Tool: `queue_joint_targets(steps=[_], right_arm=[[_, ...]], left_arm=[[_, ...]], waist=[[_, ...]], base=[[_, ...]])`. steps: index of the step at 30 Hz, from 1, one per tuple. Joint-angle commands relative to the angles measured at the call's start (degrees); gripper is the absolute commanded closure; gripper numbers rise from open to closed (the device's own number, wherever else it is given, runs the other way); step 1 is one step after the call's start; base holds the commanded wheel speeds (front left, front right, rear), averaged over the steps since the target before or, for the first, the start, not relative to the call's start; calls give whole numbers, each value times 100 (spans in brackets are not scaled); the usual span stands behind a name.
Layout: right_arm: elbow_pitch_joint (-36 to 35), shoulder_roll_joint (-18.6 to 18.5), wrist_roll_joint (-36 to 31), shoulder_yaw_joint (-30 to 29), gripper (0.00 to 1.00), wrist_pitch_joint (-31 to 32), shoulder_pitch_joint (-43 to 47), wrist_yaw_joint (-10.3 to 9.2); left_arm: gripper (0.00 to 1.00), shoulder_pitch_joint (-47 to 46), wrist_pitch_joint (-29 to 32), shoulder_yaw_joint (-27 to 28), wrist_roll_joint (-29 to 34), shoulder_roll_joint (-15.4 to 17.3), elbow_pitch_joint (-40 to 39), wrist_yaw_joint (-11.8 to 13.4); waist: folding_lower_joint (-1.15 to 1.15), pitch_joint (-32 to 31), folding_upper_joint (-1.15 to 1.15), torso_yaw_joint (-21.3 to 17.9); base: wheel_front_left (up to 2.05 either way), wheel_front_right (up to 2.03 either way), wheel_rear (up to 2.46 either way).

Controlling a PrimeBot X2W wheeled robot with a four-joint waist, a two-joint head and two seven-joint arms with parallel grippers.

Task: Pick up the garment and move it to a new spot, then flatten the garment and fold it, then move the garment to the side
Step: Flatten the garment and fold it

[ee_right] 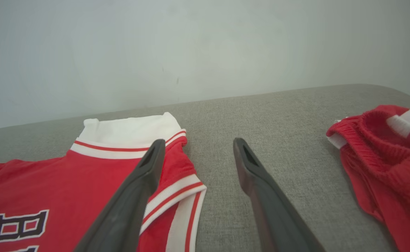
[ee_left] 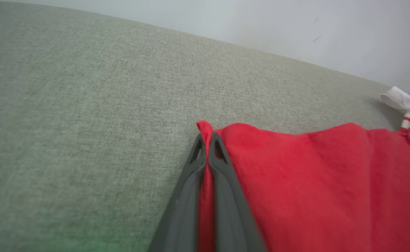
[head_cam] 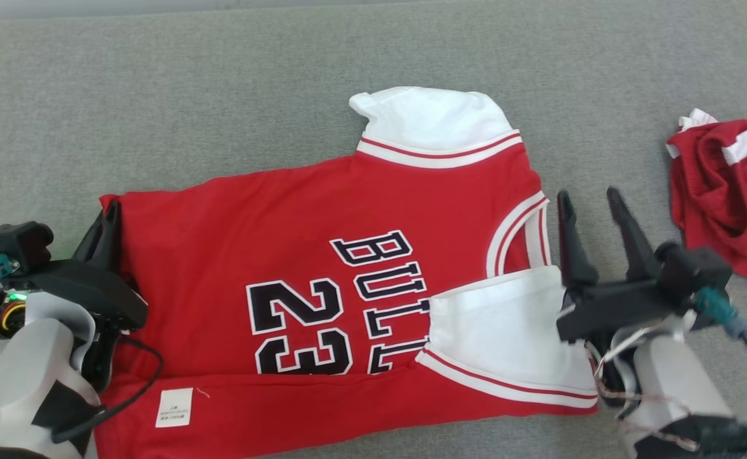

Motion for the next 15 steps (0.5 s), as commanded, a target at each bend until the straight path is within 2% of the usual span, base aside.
queue_joint_targets(steps=[1,3,7,15], right_arm=[[128,-115,143,75,0,-4,-199,-6],[350,-301,320,201,0,11,-544,-6],[812,-609,792,476,0,439,-1265,-6],[1514,-1034,2102,1124,0,1745,-2425,-4]], left_arm=[[100,145,-36,-29,-20,61,-83,0],[100,183,-40,-30,-2,40,-240,0],[100,263,-41,0,92,-24,-494,-1],[100,260,-43,-13,257,-229,-807,-1]], waist=[[0,9,0,57],[0,21,0,119],[0,72,0,267],[0,255,0,552]], base=[[0,0,0],[0,0,0],[0,0,0],[0,0,0]])
